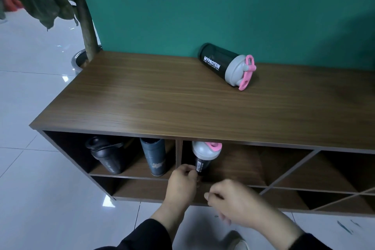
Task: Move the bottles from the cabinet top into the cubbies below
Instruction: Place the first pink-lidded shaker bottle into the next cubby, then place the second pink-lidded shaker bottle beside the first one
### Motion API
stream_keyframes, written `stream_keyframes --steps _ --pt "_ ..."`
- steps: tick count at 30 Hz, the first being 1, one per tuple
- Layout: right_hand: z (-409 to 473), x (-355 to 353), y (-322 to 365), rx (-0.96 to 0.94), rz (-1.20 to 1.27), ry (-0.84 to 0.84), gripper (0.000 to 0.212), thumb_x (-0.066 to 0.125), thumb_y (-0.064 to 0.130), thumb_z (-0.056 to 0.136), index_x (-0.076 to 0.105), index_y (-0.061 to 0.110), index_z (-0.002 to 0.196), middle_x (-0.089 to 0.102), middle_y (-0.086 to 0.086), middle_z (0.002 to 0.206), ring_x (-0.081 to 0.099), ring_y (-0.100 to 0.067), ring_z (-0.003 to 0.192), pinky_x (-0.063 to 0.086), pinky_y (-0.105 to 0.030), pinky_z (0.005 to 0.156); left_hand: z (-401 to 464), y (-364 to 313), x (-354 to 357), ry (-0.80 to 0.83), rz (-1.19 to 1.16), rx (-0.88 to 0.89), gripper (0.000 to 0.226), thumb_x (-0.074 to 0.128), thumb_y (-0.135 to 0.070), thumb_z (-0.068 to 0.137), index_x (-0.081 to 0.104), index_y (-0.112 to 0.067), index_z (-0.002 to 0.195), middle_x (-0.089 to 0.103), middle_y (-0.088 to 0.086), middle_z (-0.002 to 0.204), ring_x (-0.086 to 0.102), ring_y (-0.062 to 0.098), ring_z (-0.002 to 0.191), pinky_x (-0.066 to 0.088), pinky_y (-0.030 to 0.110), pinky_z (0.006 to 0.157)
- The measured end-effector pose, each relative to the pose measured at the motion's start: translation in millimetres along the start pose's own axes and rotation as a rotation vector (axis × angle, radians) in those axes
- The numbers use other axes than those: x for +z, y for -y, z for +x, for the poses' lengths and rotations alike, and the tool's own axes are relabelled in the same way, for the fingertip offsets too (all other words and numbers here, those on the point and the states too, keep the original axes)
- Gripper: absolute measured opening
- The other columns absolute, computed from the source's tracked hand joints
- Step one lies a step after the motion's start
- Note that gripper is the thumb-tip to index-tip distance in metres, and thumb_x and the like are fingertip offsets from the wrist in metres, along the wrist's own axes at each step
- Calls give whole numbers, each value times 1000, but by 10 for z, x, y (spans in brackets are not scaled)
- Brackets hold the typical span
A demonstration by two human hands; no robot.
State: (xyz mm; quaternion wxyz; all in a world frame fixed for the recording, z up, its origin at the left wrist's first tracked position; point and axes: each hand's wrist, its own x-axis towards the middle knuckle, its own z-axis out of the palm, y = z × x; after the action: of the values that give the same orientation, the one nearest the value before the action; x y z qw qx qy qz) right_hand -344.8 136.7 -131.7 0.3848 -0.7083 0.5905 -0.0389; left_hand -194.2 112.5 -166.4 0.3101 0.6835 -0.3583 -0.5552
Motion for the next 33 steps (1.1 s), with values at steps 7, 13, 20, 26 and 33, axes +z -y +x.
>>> stream_keyframes --steps 7,13,20,26,33 --pt "63 -1214 525 -172 434 -947 18 76 38 82 64 27 89 65 8 78 57 -4 69 44 -20 68 -241 -152 -130 66 -113 -8 20 46 -10 100 64 -8 109 75 28 107 64 25 76 50 28 66" --pt "1130 -1807 280 64 518 -906 113 80 53 62 20 24 154 43 -5 148 49 -21 131 41 -39 110 -258 -229 -150 101 -140 31 20 49 -14 98 66 -10 108 77 22 104 68 20 75 51 28 64" --pt "1681 -1850 376 40 570 -955 117 83 53 61 18 21 153 37 -6 152 43 -22 136 38 -35 111 -218 -254 -155 141 -139 58 19 47 -14 99 65 -15 98 72 9 87 70 20 77 49 29 65" --pt "1612 -1766 450 6 555 -1134 80 81 37 72 39 19 138 41 -6 137 46 -14 108 35 -19 88 -183 -232 -154 144 -148 54 20 47 -14 98 67 -13 102 74 10 88 70 20 77 51 27 63" --pt "646 -1322 565 -364 596 -1175 82 84 27 70 41 19 139 45 -4 142 47 -12 132 39 -34 114 -419 -333 -285 124 -465 135 26 52 -24 103 70 -7 95 74 18 85 72 27 73 57 31 62"
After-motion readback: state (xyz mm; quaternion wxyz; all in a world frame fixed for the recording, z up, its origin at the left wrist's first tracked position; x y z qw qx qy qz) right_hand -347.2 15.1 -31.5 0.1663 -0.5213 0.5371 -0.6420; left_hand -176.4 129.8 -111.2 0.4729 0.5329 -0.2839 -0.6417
